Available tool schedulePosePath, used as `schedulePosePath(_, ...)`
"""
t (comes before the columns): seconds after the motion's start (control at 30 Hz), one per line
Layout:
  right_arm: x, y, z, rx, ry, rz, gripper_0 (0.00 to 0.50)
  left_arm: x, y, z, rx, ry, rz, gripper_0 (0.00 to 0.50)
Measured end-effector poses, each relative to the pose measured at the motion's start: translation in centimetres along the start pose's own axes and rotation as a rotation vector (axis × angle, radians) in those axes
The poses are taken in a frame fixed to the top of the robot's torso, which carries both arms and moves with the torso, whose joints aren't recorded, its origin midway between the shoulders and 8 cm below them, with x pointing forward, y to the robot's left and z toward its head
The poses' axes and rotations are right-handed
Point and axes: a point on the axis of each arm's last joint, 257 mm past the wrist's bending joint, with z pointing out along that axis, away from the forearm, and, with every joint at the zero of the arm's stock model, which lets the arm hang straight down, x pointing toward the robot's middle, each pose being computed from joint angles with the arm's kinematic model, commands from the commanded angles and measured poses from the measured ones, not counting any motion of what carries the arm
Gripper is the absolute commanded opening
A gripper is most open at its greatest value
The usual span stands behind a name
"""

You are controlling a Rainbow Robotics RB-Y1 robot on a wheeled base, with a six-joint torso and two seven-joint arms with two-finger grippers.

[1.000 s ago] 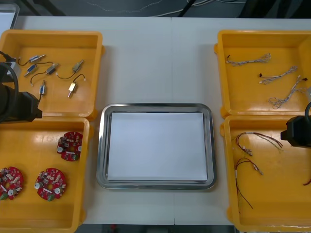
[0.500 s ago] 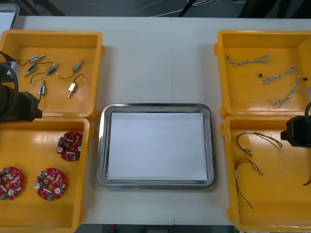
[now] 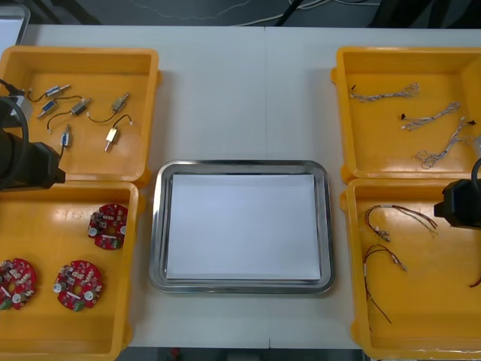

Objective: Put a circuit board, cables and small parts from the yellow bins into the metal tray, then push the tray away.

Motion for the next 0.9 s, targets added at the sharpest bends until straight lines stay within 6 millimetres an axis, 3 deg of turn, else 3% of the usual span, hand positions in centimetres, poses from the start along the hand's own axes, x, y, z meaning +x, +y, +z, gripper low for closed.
schedulePosePath(0.9,0.0,0.0,0.0,0.0,0.0,0.0,0.5,0.0,0.0,0.0,0.0,0.0,0.0,0.5)
